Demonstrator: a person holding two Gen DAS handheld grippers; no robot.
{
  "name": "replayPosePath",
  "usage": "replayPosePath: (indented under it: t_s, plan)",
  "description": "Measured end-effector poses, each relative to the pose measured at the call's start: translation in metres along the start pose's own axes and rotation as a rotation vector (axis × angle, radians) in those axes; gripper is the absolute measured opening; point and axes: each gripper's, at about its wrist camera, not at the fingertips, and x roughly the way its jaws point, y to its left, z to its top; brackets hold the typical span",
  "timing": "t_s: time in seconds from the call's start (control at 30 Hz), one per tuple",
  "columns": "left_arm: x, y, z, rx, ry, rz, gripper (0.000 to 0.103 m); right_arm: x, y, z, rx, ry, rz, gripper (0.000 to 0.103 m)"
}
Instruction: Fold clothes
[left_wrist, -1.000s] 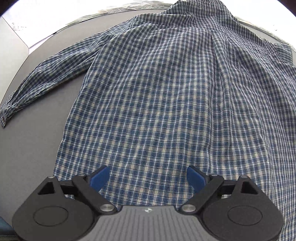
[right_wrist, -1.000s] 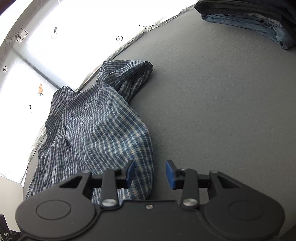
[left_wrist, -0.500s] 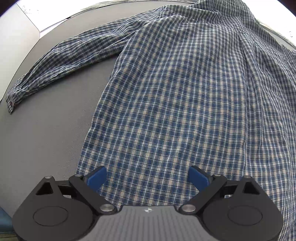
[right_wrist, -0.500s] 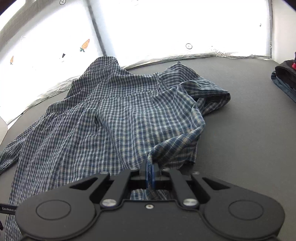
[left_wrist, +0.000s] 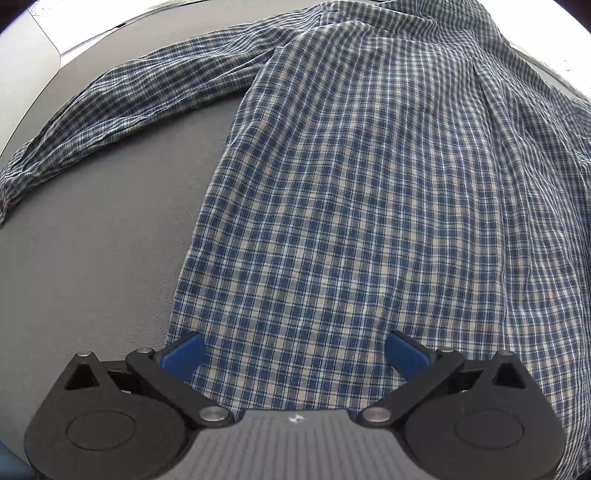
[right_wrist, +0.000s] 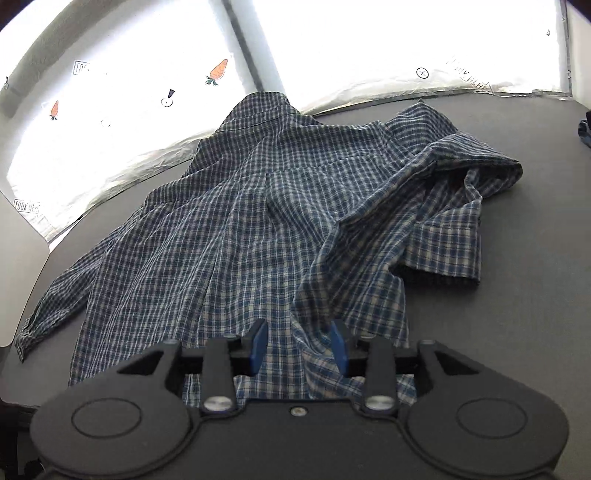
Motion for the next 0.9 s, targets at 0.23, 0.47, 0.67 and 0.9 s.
replayPosePath:
  t_s: [0.23, 0.47, 0.67, 0.9]
  plan:
    - [0.0, -0.001, -0.002, 0.002, -0.021, -0.002, 0.103, -0.032, -0.073, -0.015, 0.137, 0.007, -0.214, 0.041]
    - [-0.006, 0.007, -0.013, -0.007, -0.088, 0.004, 0.103, -0.026, -0.109, -0.054, 0.419, 0.095, -0.072, 0.048]
    - [-0.01, 0.014, -0.012, -0.032, -0.13, 0.015, 0.103, -0.021, -0.102, -0.056, 0.403, 0.101, 0.015, 0.019]
    - [-0.009, 0.011, -0.011, -0.05, -0.146, 0.022, 0.103, -0.058, -0.078, -0.041, 0.178, -0.015, -0.128, 0.002]
